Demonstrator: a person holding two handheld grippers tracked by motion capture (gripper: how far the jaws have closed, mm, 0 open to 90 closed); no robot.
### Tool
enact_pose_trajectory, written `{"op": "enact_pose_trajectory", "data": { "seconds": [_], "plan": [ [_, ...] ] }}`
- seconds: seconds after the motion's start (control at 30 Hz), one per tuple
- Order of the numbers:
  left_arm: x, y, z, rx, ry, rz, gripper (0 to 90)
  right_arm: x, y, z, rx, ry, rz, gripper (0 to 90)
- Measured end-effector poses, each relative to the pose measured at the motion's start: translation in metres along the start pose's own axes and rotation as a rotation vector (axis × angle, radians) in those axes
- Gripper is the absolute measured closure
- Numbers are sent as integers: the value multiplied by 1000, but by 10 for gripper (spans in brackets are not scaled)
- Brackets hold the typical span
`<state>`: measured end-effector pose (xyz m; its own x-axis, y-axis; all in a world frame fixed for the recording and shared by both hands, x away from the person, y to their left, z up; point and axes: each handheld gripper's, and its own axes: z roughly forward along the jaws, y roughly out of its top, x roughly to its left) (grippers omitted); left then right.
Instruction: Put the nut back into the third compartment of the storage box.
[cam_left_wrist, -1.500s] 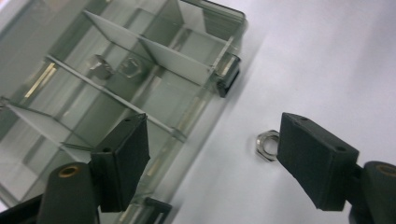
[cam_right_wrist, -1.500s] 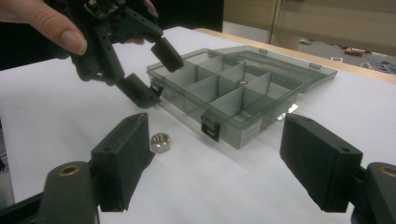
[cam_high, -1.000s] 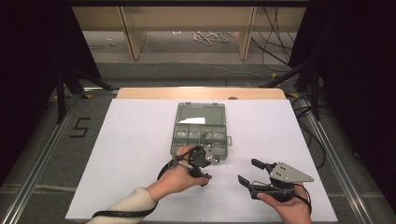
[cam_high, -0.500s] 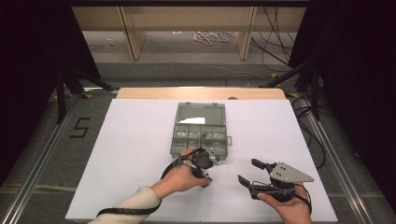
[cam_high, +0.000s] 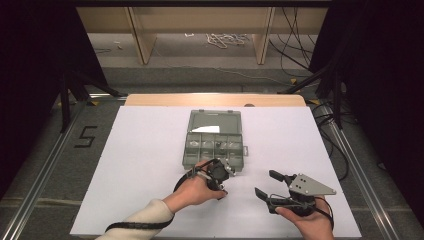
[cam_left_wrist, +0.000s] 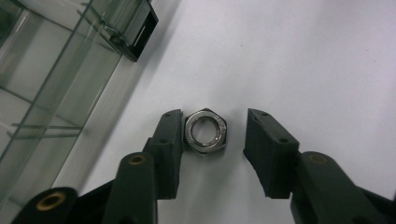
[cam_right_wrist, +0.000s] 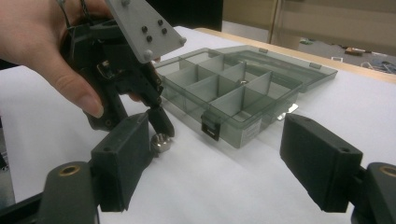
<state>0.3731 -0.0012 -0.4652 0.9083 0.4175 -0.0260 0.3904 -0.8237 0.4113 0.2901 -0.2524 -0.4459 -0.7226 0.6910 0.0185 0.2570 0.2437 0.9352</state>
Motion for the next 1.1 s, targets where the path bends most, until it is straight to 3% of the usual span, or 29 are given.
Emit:
{"op": "enact_pose_trajectory", "data": {
  "seconds": [0.3, 0.73, 0.83, 0.93, 0.97, 1.1],
  "plan": [
    [0, -1, 0, -6, 4, -21, 696, 0, 0, 0, 4, 4, 3, 252],
    [-1, -2, -1, -7, 19, -45, 700, 1, 0, -1, 13, 12, 16, 252],
    [-2, -2, -1, -16, 19, -60, 700, 0, -1, 3, -38, 12, 4, 252],
    [-1, -2, -1, -17, 16, -63, 700, 0, -1, 3, -38, 11, 4, 252],
    [-1, -2, -1, -19, 14, -66, 700, 1, -1, 3, -26, 25, 27, 252],
    [-2, -1, -4, -20, 14, -57, 700, 0, -1, 3, -35, 16, 9, 252]
  ]
}}
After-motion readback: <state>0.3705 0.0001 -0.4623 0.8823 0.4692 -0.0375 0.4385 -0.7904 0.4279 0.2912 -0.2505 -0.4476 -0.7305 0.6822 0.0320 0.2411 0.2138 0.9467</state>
